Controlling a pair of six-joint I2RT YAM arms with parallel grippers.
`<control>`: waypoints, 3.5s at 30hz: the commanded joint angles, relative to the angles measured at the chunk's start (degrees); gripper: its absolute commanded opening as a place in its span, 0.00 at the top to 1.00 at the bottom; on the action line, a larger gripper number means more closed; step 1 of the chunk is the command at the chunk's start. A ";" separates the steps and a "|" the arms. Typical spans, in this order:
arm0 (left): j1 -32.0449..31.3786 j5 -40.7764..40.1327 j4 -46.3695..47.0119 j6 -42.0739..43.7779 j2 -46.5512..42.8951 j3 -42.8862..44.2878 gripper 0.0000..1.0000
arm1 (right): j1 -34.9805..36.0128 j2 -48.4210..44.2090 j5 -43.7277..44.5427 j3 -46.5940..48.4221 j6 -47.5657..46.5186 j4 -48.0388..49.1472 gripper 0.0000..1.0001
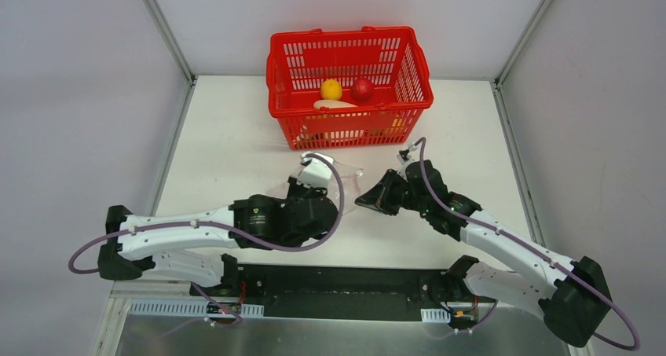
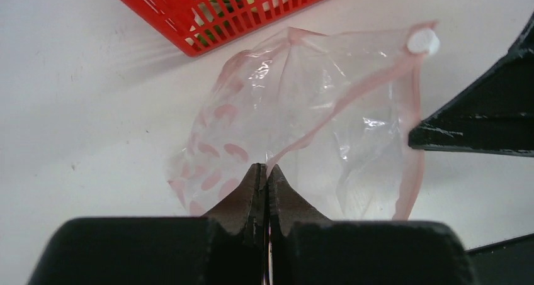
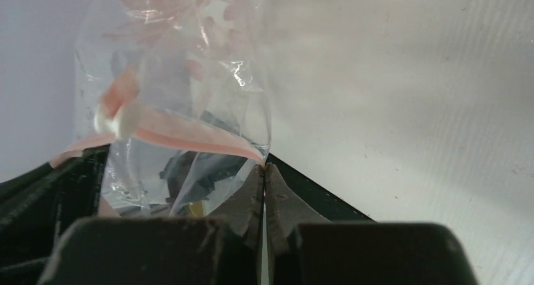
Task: Place the food in the zip-top bag and seal the zipper
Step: Open the zipper of the food storage bag at the center of the board, then move the bin to the center of the board, then pick up the fake vegetable from the bin.
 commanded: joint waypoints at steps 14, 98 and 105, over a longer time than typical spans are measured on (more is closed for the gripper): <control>0.88 -0.09 1.89 -5.94 -1.97 -3.24 1.00 | 0.18 -2.25 -8.80 5.47 -5.65 0.52 0.75; 4.85 8.18 -6.69 -4.61 -16.84 -9.77 1.00 | -27.42 61.48 -2.50 69.25 -71.22 -41.41 0.04; 5.57 10.32 -4.90 -4.11 -16.30 -10.31 1.00 | -27.03 68.49 -4.65 72.25 -70.24 -42.94 0.02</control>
